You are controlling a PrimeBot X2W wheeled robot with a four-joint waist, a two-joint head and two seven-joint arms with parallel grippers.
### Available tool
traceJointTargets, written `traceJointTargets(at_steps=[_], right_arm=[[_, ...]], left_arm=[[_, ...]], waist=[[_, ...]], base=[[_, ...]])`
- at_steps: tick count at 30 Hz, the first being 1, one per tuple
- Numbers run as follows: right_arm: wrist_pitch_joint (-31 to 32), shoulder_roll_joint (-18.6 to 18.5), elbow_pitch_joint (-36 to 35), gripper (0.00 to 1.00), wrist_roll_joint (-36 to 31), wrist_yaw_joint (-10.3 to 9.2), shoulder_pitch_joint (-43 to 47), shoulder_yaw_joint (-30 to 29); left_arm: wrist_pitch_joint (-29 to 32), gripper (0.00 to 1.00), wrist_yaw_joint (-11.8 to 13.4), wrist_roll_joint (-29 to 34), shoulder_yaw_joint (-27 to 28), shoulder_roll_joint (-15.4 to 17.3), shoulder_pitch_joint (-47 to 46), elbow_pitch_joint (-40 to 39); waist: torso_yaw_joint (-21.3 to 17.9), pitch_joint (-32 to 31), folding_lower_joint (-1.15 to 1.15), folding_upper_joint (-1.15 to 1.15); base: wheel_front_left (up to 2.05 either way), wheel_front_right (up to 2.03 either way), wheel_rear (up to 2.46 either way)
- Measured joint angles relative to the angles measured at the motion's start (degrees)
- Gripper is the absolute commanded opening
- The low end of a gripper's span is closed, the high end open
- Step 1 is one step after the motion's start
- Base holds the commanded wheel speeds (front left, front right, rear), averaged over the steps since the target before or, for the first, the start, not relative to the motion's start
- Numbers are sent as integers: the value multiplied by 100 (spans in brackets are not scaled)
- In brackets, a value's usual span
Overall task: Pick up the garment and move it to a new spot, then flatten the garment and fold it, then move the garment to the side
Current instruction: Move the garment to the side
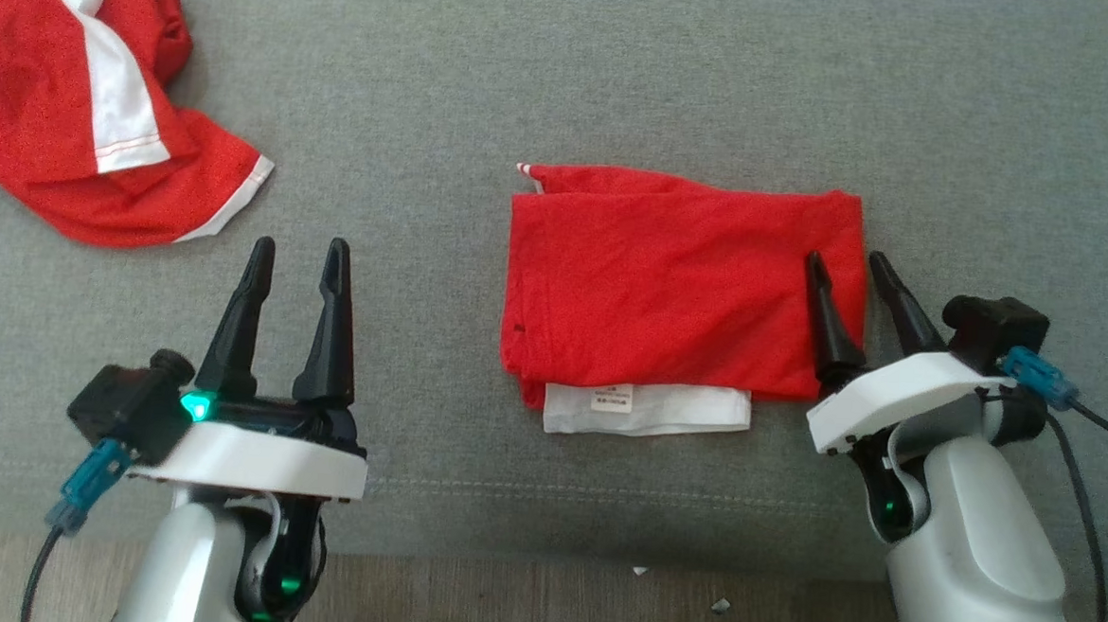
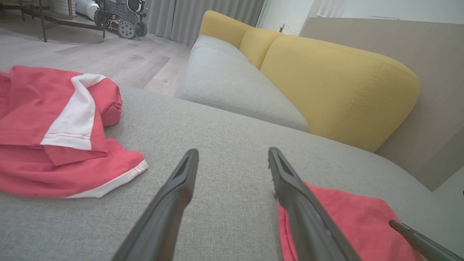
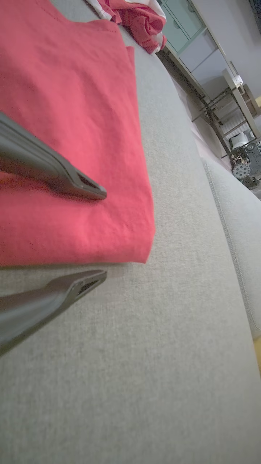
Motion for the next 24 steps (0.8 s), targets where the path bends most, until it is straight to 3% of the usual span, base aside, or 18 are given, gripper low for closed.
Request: traceJointTargets(at_steps=[7,8,9,15,24], right_arm=[[64,20,453,100,-4,0,-177,60],[59,20,488,35,-5,0,-230,108],[38,20,520,0,-5,0,-282,159],[-219,-125,608,0,-391,0,-564,614],[-148,-966,356,0,-582,0,-1647,1484]], left_arm=[[0,100,-7,1,7,0,-4,2],[0,100,-7,2,9,0,-4,2],[0,100,-7,3,11,0,-5,2],[0,100,-49,60,27,0,-48,-20],[-3,100,-208,264,141,-1,-379,-233]], waist=[[25,60,0,0],[17,67,0,0],[6,74,0,0],[-107,142,0,0],[-473,421,0,0]], base=[[0,0,0],[0,0,0],[0,0,0],[0,0,0],[0,0,0]])
